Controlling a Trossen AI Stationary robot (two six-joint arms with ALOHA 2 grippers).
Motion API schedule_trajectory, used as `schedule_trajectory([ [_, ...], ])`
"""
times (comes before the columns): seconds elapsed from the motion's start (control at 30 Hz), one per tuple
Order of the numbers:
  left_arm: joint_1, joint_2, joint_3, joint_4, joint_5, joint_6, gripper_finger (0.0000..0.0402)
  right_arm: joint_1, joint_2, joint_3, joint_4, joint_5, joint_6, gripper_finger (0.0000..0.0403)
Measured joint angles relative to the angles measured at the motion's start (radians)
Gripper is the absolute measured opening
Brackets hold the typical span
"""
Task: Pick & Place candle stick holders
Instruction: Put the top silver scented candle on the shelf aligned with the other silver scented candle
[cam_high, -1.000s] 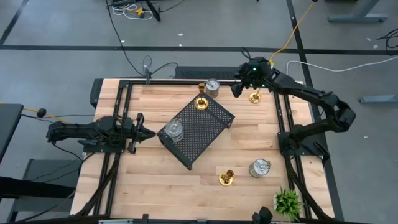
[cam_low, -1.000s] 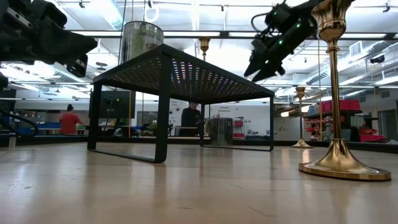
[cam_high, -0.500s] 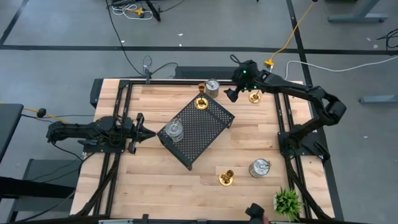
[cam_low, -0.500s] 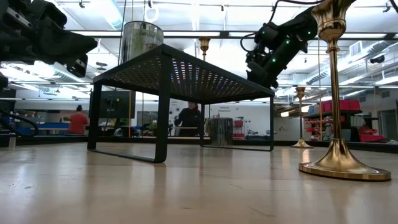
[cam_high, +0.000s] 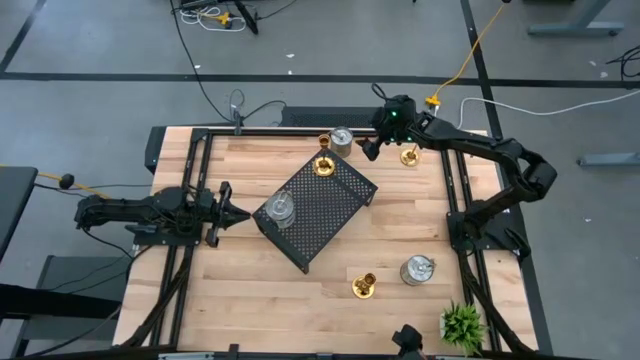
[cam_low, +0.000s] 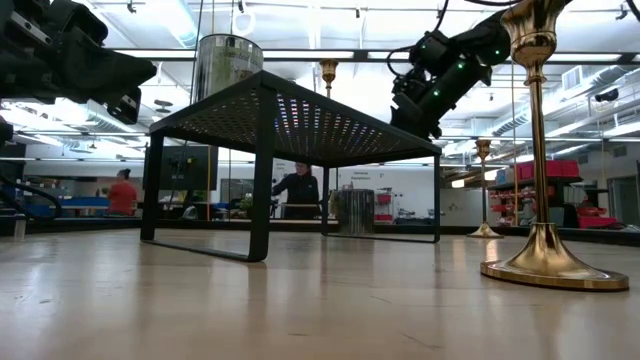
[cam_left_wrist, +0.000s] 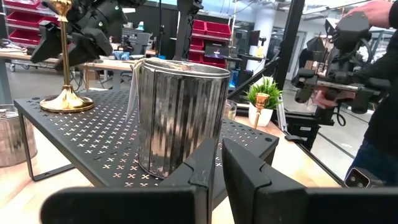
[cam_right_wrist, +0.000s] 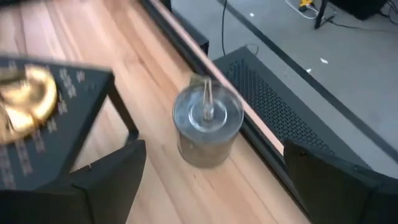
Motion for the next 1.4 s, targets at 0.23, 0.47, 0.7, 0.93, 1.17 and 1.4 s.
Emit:
schedule_trajectory([
  [0.23,0.000,0.000,0.000,0.000,0.000,0.000,0.0039,0.000,0.000,0.000,0.069,0.000,0.022,0.0382],
  [0.47,0.000,0.000,0.000,0.000,0.000,0.000,0.0039,-0.008,0.000,0.000,0.076,0.060,0.113,0.0386],
  [0.7,0.000,0.000,0.000,0.000,0.000,0.000,0.0039,-0.008,0.000,0.000,0.079,0.075,0.145,0.0397],
  [0.93,0.000,0.000,0.000,0.000,0.000,0.000,0.0039,-0.030,0.000,0.000,0.081,-0.003,0.038,0.0393],
  [1.17,0.000,0.000,0.000,0.000,0.000,0.000,0.0039,-0.044,0.039,0.002,0.085,-0.010,-0.013,0.0392],
  [1.4,0.000,0.000,0.000,0.000,0.000,0.000,0.0039,-0.044,0.152,0.068,0.070,-0.010,-0.016,0.0395],
])
